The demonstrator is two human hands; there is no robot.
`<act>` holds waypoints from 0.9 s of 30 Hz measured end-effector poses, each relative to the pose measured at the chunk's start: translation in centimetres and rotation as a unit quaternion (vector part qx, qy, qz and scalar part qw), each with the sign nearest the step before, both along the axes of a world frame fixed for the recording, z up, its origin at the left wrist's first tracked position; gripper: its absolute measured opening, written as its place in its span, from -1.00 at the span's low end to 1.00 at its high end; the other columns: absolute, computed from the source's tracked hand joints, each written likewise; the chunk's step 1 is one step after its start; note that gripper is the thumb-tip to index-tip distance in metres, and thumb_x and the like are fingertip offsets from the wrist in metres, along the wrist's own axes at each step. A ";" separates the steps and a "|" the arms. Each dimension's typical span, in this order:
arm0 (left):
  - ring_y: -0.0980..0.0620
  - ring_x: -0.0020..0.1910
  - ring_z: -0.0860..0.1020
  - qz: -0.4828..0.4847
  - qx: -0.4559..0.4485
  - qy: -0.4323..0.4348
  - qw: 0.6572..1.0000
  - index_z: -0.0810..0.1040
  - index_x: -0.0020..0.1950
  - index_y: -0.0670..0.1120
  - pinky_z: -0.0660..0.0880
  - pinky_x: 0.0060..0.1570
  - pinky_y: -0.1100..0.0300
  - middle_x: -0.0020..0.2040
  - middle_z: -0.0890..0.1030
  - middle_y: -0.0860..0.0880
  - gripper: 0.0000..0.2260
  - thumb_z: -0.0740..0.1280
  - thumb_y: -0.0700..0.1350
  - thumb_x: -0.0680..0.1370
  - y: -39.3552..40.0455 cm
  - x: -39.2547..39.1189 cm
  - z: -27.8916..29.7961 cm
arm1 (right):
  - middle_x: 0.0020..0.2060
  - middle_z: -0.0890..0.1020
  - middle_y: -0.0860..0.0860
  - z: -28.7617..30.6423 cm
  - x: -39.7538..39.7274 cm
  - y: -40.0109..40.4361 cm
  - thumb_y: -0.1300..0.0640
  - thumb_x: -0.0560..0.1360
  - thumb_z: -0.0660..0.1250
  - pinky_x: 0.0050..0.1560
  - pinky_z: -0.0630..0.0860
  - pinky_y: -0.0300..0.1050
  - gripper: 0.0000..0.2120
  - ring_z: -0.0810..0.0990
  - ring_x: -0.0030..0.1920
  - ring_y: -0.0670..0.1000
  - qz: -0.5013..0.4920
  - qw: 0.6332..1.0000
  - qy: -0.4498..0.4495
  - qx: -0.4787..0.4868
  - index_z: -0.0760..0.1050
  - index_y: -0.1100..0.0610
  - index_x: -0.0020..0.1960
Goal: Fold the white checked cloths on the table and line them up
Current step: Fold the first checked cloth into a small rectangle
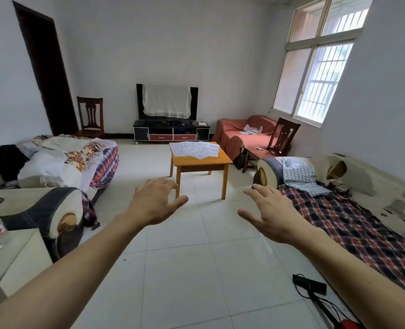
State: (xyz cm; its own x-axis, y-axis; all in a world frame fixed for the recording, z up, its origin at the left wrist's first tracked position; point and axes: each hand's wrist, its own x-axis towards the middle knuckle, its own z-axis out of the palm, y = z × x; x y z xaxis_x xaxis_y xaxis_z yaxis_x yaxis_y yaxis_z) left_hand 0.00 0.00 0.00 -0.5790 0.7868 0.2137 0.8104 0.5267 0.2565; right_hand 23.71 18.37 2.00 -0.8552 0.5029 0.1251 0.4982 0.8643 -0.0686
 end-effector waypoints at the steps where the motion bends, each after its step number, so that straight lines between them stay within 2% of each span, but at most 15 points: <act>1: -0.03 0.48 0.32 -0.001 -0.002 -0.005 1.000 0.42 0.46 0.07 0.35 0.39 -0.15 0.50 0.41 0.03 -0.43 0.16 0.36 0.57 1.0 -1.6 -0.1 | 0.55 0.20 -0.01 -0.1 -1.5 0.8 -0.39 0.56 0.02 0.47 0.24 0.20 -0.35 0.15 0.53 0.07 0.004 1.000 -0.006 0.006 0.14 -0.10 0.55; 8: -0.02 0.47 0.32 0.007 -0.021 -0.002 1.000 0.38 0.48 0.10 0.34 0.38 -0.13 0.50 0.40 0.05 -0.42 0.15 0.39 0.56 9.4 -11.9 -0.3 | 0.53 0.24 -0.05 0.2 -12.2 7.1 -0.35 0.58 0.04 0.46 0.25 0.10 -0.38 0.18 0.52 0.04 0.002 1.000 -0.014 0.006 0.16 -0.10 0.56; 16: -0.01 0.49 0.28 -0.002 -0.072 0.006 0.997 0.32 0.51 0.14 0.31 0.40 -0.14 0.52 0.34 0.08 -0.42 0.07 0.39 0.57 16.9 -21.6 -3.4 | 0.54 0.23 -0.05 -2.7 -23.3 16.7 -0.37 0.56 0.05 0.43 0.30 0.19 -0.37 0.19 0.52 0.06 -0.016 0.999 -0.001 -0.030 0.17 -0.10 0.54; 23: -0.03 0.50 0.28 0.008 -0.091 -0.003 0.996 0.32 0.51 0.19 0.31 0.42 -0.14 0.53 0.35 0.06 -0.47 0.03 0.37 0.60 28.4 -32.2 -6.3 | 0.58 0.15 -0.02 -5.8 -33.9 28.5 -0.35 0.57 0.09 0.51 0.19 0.20 -0.36 0.10 0.57 0.10 -0.020 0.997 0.030 -0.061 0.15 -0.10 0.56; 27: -0.03 0.48 0.31 0.027 -0.083 -0.019 0.996 0.33 0.51 0.19 0.32 0.42 -0.13 0.52 0.37 0.06 -0.47 0.01 0.36 0.60 34.6 -38.6 -5.9 | 0.58 0.16 -0.01 -6.2 -40.9 35.9 -0.39 0.54 0.07 0.49 0.22 0.22 -0.33 0.12 0.56 0.11 -0.021 0.997 0.018 -0.076 0.15 -0.11 0.55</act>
State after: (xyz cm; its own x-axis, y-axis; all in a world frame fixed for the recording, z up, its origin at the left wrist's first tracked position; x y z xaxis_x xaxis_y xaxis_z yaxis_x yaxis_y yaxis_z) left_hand -38.59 34.61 -5.95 -0.6270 0.7767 0.0604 0.7708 0.6073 0.1926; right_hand -17.21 54.22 -4.23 -0.8295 0.5536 0.0746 0.5285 0.8210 -0.2160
